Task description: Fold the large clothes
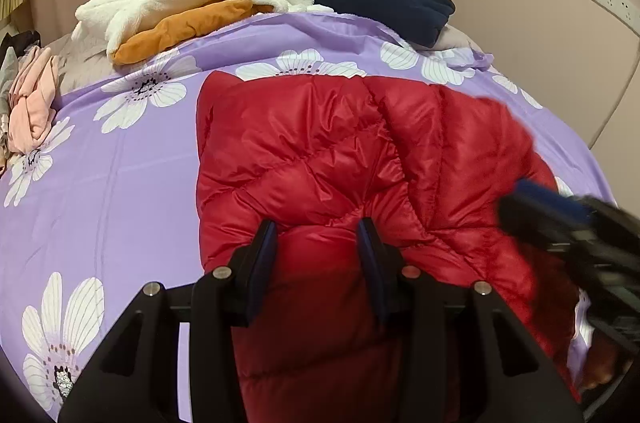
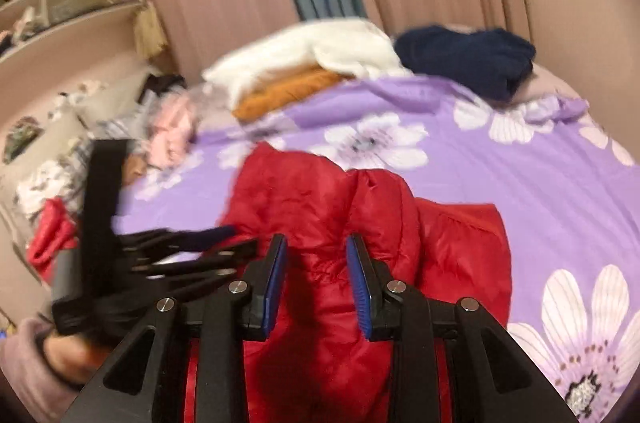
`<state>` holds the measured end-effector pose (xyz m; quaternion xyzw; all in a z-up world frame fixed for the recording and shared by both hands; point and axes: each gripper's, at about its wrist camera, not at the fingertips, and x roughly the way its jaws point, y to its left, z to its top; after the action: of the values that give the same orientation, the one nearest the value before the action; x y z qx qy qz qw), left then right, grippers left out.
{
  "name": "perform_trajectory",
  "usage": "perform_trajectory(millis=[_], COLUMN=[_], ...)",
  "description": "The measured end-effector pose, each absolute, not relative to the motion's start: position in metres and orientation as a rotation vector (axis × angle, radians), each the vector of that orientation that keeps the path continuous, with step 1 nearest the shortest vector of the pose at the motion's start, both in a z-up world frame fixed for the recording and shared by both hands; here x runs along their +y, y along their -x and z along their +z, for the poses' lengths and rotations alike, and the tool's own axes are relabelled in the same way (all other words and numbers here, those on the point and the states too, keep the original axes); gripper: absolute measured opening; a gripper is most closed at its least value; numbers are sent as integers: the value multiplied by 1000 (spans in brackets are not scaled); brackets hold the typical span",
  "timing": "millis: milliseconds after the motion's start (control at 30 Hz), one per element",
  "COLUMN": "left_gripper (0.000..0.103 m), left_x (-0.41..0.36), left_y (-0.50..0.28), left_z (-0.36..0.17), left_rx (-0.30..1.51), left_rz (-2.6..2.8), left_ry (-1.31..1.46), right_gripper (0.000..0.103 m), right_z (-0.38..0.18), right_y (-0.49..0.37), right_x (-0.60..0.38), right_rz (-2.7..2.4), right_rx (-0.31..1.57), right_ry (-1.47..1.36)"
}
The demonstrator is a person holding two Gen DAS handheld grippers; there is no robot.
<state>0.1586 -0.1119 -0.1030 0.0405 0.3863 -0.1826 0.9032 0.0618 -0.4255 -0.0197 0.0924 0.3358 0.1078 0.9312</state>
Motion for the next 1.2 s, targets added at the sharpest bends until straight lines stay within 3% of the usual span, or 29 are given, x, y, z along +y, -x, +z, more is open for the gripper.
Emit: perform_trajectory(millis=[233, 567, 1200], left_gripper=[41, 41, 44], left_x=[-116, -108, -74], left_y=[-158, -148, -69], left_z=[-106, -99, -96], left_rx=[799, 802, 854], left_rz=[-372, -361, -447], left_ry=[-97, -83, -52], right_gripper=[30, 30, 30], right_z=[-45, -13, -36], right_y=[-60, -12, 14], right_x=[-425, -420, -409], right_rz=[196, 300, 276], right_rx=[774, 695, 762], right_ry=[-204, -209, -179])
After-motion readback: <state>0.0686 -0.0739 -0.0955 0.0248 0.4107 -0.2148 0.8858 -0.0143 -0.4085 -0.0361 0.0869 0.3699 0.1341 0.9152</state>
